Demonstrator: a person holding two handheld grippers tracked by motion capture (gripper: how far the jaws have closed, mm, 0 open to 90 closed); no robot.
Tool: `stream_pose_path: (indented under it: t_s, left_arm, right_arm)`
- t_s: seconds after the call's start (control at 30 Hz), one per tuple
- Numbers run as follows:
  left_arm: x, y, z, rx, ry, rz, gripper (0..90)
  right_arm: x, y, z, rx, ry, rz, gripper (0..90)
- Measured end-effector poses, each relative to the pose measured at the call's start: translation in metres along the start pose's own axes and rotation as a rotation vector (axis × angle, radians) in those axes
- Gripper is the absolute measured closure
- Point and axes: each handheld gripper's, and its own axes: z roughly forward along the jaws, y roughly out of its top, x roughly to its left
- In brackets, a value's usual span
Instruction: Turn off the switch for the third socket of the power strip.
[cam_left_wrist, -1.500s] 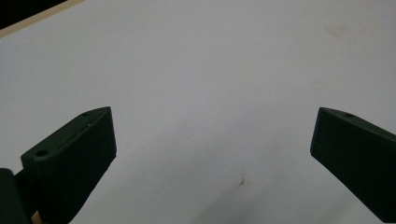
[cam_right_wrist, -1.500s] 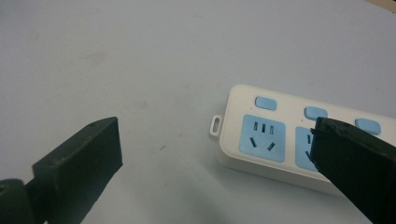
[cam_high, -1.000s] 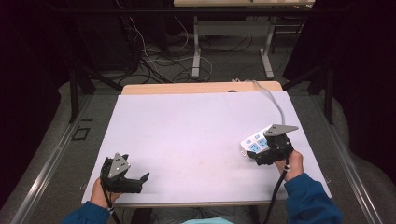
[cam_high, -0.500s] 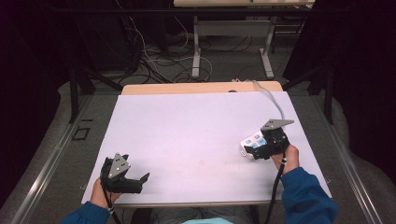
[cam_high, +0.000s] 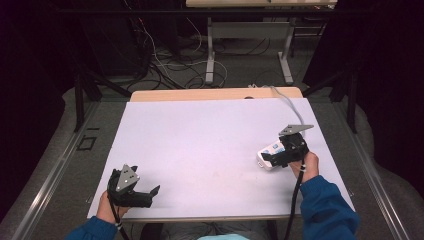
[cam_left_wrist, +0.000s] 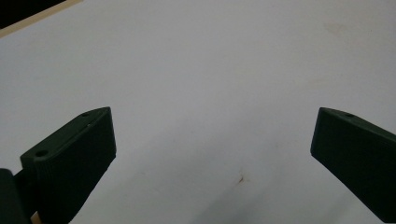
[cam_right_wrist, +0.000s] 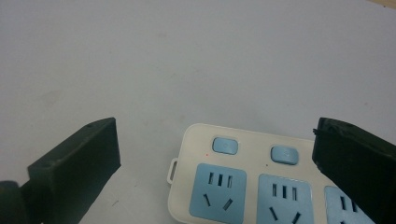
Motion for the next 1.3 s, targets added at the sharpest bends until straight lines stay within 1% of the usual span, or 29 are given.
stream_pose_path:
  t_s: [0.07,0.13,0.17,0.23,0.4,0.47,0.57,0.6,0.67,0.7,0.77,0.83,0.87,0.9,0.93,1.0,1.1,1.13,1.17,1.2,1.23,1.3]
  left_arm:
    - [0.0,0.0,0.001,-0.004,0.002,0.0,0.2]
    - [0.0,0.0,0.001,-0.004,0.01,0.002,0.2]
    - [0.001,0.0,0.001,-0.004,0.005,-0.001,0.2]
    - [0.001,0.001,0.001,0.002,0.001,0.005,0.2]
    - [0.0,0.001,0.001,0.004,0.001,0.007,0.1]
    - [0.0,0.0,0.001,-0.002,0.003,0.001,0.2]
    - [0.001,0.0,0.001,0.004,-0.001,0.006,0.1]
    - [0.0,0.0,0.001,0.005,-0.008,-0.006,0.1]
    - [0.0,0.0,0.001,-0.003,-0.001,-0.003,0.1]
    - [0.001,0.0,0.001,-0.002,0.005,0.0,0.1]
    - [0.001,0.0,0.001,0.003,0.001,0.003,0.1]
    - [0.0,0.0,0.001,0.006,0.003,0.007,0.1]
    - [0.0,0.0,0.001,0.006,0.002,0.007,0.1]
    - [0.0,0.0,0.001,0.006,0.0,0.005,0.1]
    - [-0.001,0.0,0.001,0.001,-0.005,-0.008,0.1]
    - [0.0,0.0,0.001,0.0,0.005,0.0,0.1]
    - [0.001,0.0,0.001,0.006,0.0,0.007,0.1]
    - [0.0,0.0,0.001,0.009,-0.006,-0.004,0.1]
    - [0.0,0.0,0.001,0.007,-0.003,0.0,0.2]
    - [0.0,0.0,0.001,0.007,-0.001,0.004,0.1]
    - [0.0,0.0,0.001,0.007,-0.005,-0.004,0.1]
    - [0.0,0.0,0.001,0.007,-0.005,-0.007,0.2]
  right_arm:
    - [-0.002,0.0,0.002,0.008,-0.002,0.008,0.0]
    - [-0.003,0.0,0.004,0.013,0.007,0.009,0.0]
    - [-0.004,0.001,0.004,0.014,0.003,0.006,0.0]
    - [-0.004,0.001,0.005,0.018,0.008,0.019,0.0]
    - [-0.007,0.002,0.009,0.023,0.013,0.024,0.0]
    - [-0.006,0.002,0.01,0.039,0.021,0.034,0.0]
    - [-0.006,0.002,0.011,0.039,0.016,0.036,0.0]
    - [-0.006,0.002,0.011,0.039,0.017,0.037,0.0]
    - [-0.006,0.002,0.011,0.039,0.022,0.044,0.1]
    - [-0.007,0.002,0.011,0.033,0.025,0.037,1.9]
    - [-0.007,0.001,0.011,0.03,0.021,0.039,8.6]
    - [-0.007,0.001,0.01,0.027,0.032,0.043,14.0]
    - [-0.007,0.001,0.01,0.031,0.029,0.048,17.9]
    - [-0.007,0.001,0.01,0.029,0.032,0.043,18.5]
    - [-0.007,0.001,0.01,0.027,0.037,0.044,21.1]
    - [-0.006,0.001,0.01,0.029,0.039,0.045,29.7]
    - [-0.006,0.0,0.009,0.025,0.037,0.045,44.2]
    - [-0.006,0.0,0.009,0.025,0.035,0.046,47.9]
    - [-0.006,0.0,0.009,0.029,0.032,0.037,53.9]
    - [-0.005,0.0,0.008,0.026,0.032,0.045,57.9]
    - [-0.004,0.0,0.008,0.027,0.029,0.052,62.7]
    - [-0.004,0.0,0.006,0.032,0.025,0.047,72.4]
